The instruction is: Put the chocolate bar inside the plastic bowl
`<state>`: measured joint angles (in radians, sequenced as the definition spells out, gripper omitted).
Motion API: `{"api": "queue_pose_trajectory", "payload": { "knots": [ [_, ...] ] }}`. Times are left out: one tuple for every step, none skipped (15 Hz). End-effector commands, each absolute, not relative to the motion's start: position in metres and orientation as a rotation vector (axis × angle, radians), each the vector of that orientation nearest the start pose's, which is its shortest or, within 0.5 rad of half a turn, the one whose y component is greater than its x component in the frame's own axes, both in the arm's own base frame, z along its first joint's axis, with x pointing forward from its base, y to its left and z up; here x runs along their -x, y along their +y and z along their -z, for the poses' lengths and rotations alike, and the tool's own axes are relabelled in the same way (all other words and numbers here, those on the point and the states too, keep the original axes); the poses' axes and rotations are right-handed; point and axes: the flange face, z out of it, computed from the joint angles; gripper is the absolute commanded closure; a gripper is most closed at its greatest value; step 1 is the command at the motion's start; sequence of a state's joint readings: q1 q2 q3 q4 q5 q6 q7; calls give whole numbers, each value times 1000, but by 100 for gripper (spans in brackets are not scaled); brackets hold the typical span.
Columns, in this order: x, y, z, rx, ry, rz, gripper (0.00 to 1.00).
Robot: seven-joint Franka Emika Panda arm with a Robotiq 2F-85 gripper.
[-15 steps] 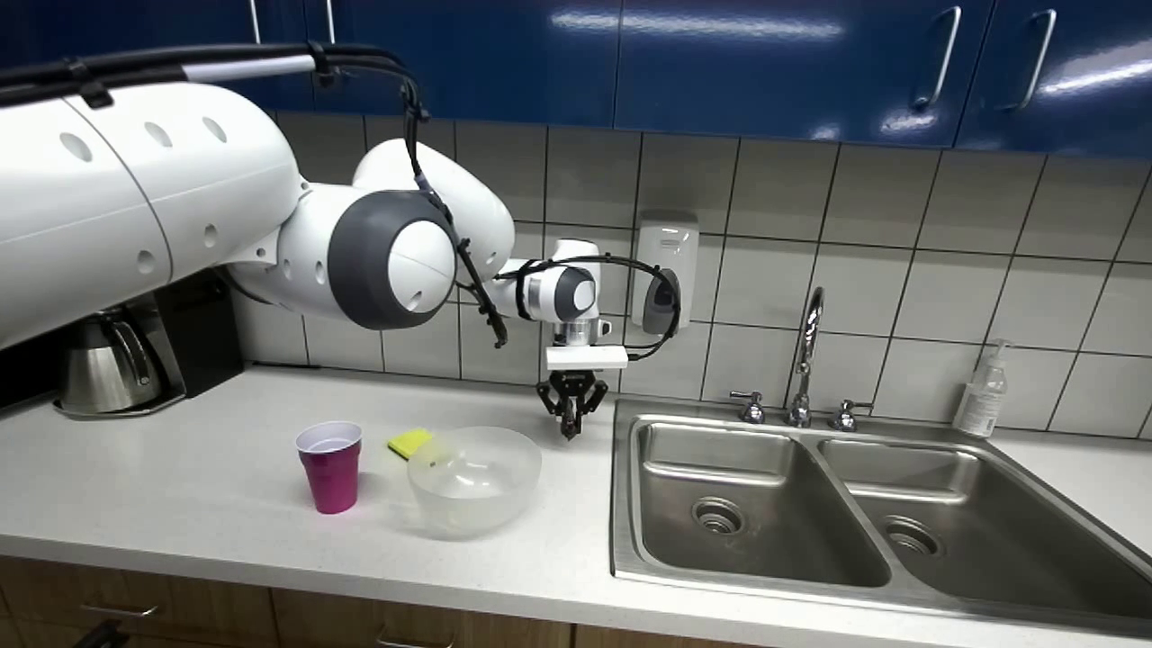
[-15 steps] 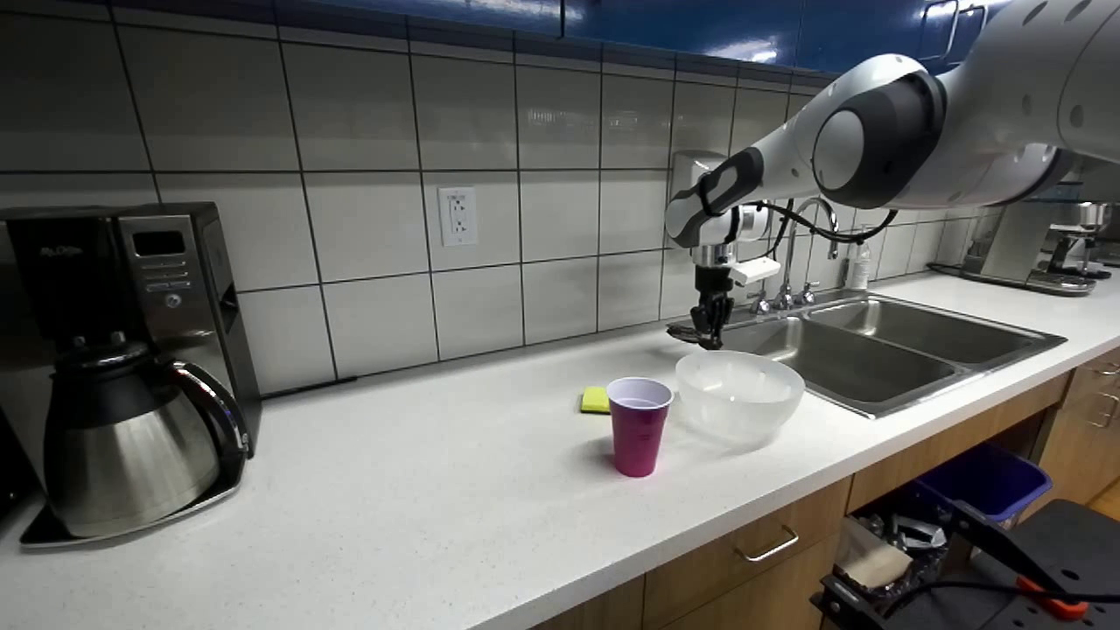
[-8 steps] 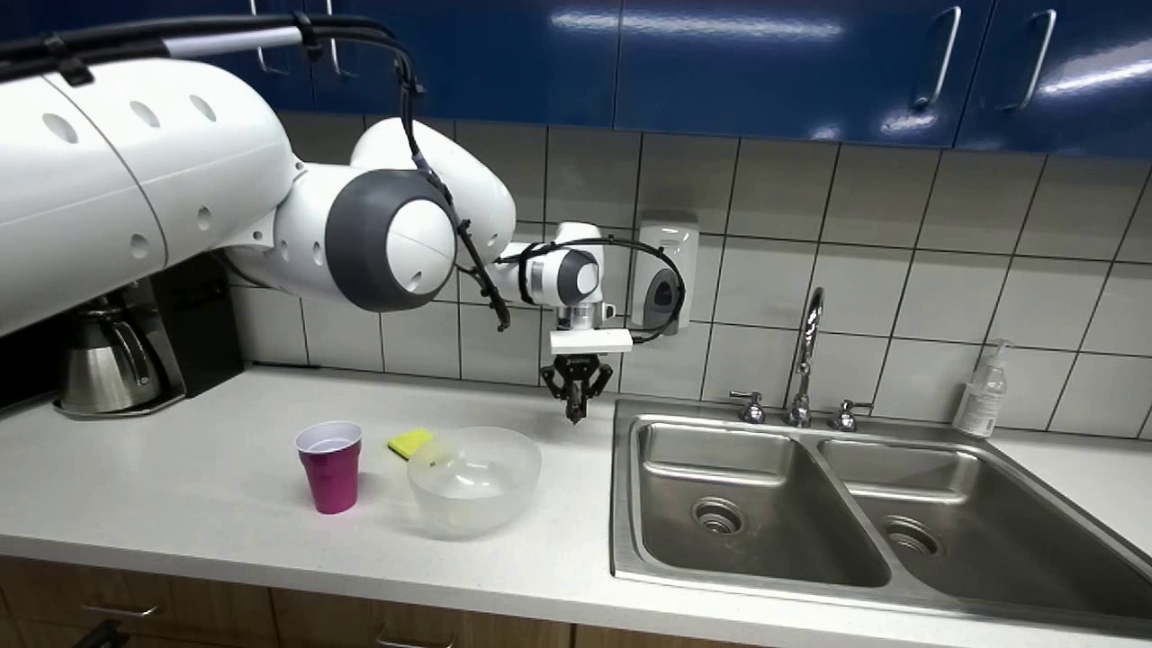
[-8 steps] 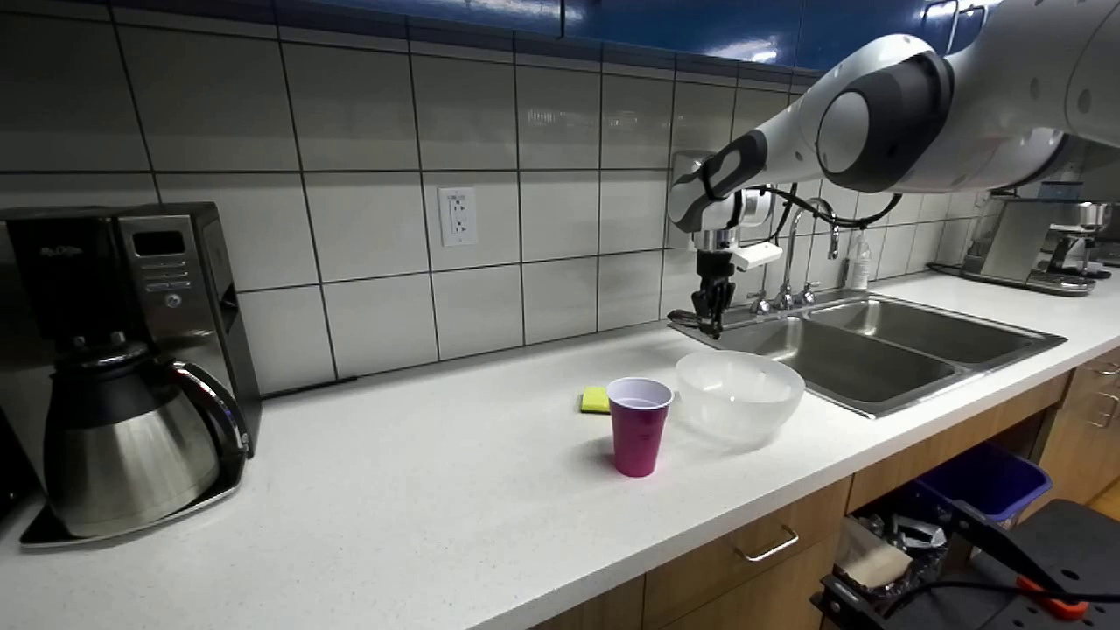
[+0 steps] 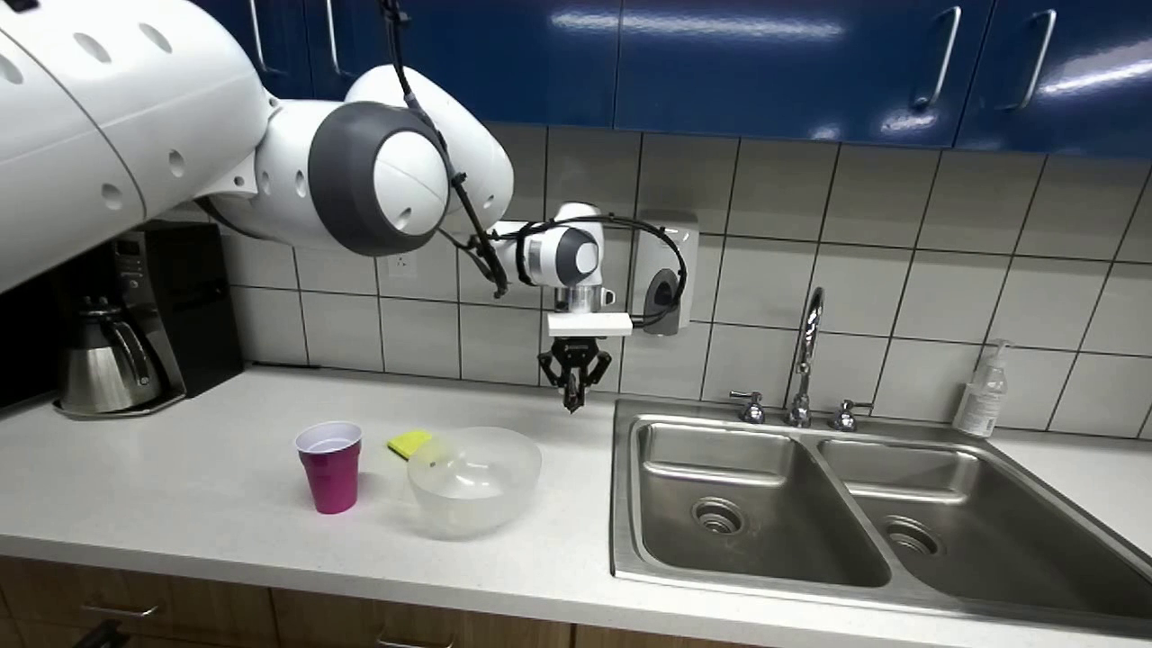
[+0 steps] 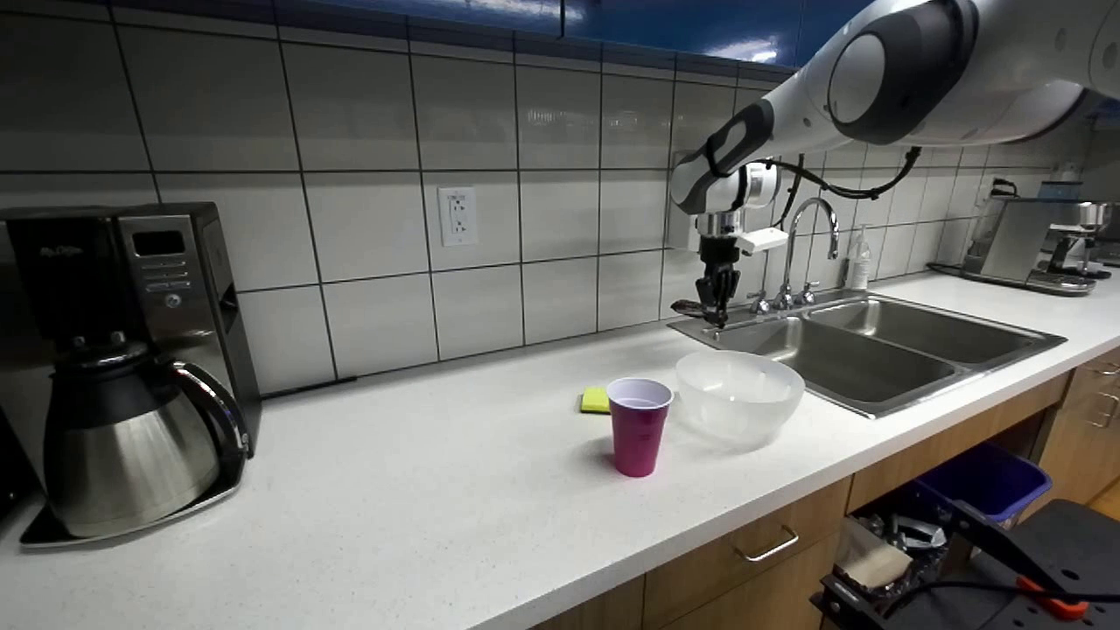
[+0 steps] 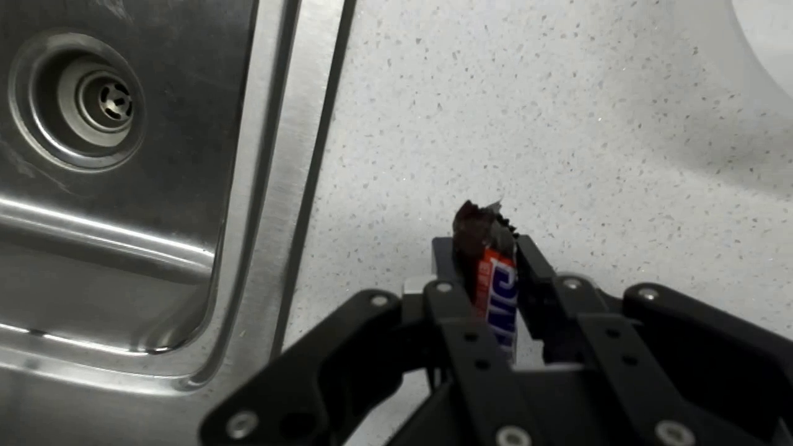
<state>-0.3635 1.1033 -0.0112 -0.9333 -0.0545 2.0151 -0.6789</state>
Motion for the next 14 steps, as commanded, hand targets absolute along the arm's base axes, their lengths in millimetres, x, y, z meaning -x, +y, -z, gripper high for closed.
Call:
{"api": "queue_pose_trajectory", "payload": {
  "knots": [
    [-704, -283, -211, 3113, -540, -107, 94],
    [-698, -281, -212, 3109, -541, -116, 94],
    [-692, -280, -213, 3104, -540, -124, 94],
    [-686, -279, -214, 3102, -538, -132, 94],
    [-679, -277, -214, 3099, -535, -140, 94],
    [-672, -276, -215, 3095, -538, -148, 94],
    [-664, -275, -215, 3092, -539, -154, 94],
    [-657, -274, -215, 3090, -536, -162, 94],
    [-648, -272, -216, 3089, -537, -168, 94],
    [-641, -271, -216, 3091, -538, -173, 94],
    [-634, -269, -217, 3090, -539, -179, 94],
    [-627, -267, -218, 3090, -546, -182, 94],
    [-621, -264, -218, 3092, -551, -184, 94],
    [-615, -263, -220, 3092, -559, -182, 94]
  ]
}}
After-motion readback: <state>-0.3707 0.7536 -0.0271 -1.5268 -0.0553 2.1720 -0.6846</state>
